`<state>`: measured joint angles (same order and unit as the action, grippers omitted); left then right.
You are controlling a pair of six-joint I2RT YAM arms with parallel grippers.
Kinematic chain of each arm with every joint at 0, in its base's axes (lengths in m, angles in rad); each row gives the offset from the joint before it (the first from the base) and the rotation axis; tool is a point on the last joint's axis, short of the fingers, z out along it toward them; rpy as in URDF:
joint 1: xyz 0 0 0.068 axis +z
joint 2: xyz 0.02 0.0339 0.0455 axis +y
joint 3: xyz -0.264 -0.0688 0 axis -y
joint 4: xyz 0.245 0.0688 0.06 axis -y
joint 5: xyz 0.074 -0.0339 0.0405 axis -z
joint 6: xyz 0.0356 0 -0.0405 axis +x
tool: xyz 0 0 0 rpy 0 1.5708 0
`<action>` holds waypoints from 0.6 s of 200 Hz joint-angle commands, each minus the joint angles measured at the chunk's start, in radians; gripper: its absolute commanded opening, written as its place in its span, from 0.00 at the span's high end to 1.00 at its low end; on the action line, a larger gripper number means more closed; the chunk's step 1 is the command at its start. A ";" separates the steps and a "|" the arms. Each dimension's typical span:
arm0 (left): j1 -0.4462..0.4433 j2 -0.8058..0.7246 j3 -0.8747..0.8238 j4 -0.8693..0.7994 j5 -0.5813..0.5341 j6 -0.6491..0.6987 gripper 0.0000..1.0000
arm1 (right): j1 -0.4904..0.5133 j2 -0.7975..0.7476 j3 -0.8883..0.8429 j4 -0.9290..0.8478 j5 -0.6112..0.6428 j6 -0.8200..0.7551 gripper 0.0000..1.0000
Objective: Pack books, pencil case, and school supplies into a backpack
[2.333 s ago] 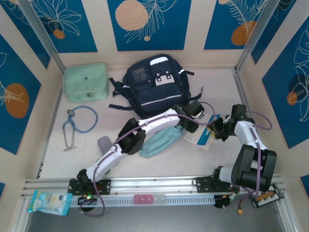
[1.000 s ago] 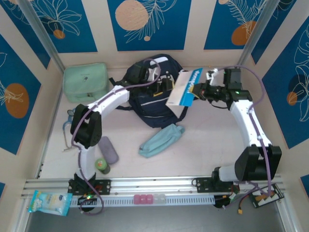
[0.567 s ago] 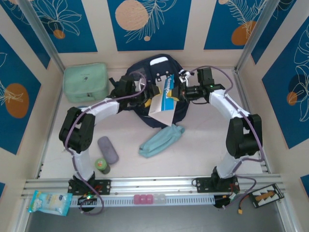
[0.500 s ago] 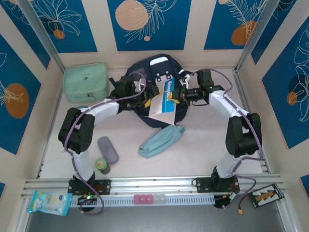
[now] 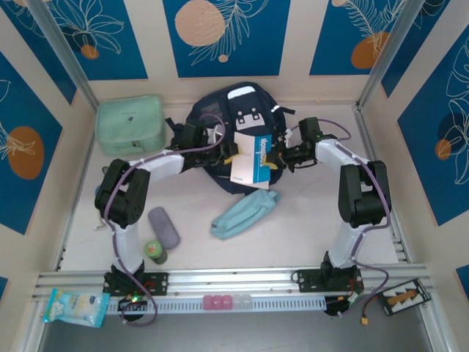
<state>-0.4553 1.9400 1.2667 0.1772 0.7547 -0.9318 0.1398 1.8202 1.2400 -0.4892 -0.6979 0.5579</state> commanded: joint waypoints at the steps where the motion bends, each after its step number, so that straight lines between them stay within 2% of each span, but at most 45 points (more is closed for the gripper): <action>1: -0.008 0.009 0.048 -0.032 0.028 0.038 0.79 | 0.001 0.003 0.032 -0.034 0.018 -0.016 0.96; 13: -0.008 -0.001 0.052 -0.041 0.023 0.049 0.89 | -0.012 -0.016 0.021 -0.015 0.019 0.009 0.91; 23: -0.006 -0.011 0.059 -0.048 0.019 0.053 1.00 | -0.029 -0.047 -0.013 0.043 -0.008 0.040 0.82; 59: -0.003 -0.088 0.055 -0.015 -0.042 0.043 1.00 | -0.103 -0.214 -0.191 0.264 0.026 0.199 0.44; 76: 0.001 -0.145 0.033 0.035 -0.117 0.002 1.00 | -0.134 -0.299 -0.271 0.366 0.045 0.317 0.37; 89: 0.003 -0.192 0.009 0.061 -0.219 -0.046 1.00 | -0.144 -0.353 -0.329 0.480 0.024 0.463 0.33; 120: -0.001 -0.270 -0.071 0.251 -0.408 -0.217 1.00 | -0.084 -0.409 -0.397 0.708 0.025 0.735 0.23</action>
<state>-0.4561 1.7374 1.2434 0.2424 0.5293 -1.0050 0.0044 1.4445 0.8787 -0.0185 -0.6575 1.0164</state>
